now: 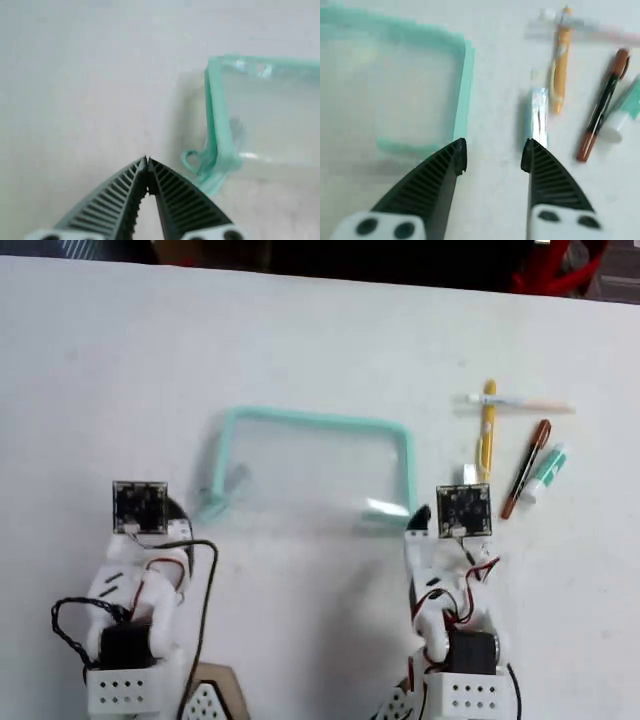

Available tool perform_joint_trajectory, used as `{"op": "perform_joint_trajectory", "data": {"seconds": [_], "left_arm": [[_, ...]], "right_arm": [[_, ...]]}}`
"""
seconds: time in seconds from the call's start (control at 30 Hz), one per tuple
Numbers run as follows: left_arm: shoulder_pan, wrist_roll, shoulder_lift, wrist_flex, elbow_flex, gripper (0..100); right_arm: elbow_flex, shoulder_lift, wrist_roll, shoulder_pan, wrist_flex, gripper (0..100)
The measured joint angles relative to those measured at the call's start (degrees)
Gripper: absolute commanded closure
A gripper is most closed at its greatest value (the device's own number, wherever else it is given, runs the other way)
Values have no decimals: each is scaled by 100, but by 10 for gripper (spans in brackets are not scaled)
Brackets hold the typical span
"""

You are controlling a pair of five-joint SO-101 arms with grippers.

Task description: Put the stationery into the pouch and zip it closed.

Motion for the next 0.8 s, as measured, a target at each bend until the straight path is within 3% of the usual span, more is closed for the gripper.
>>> {"op": "perform_joint_trajectory", "data": {"seconds": [0.37,0.67,0.8], "left_arm": [[44,0,0,-3437,0,975],[1125,0,0,-5943,0,975],[1213,0,0,-7015,0,975]], "right_arm": [[0,9,-9,9,-2637,814],[0,9,-9,9,-5811,814],[0,9,-9,9,-7332,814]]}}
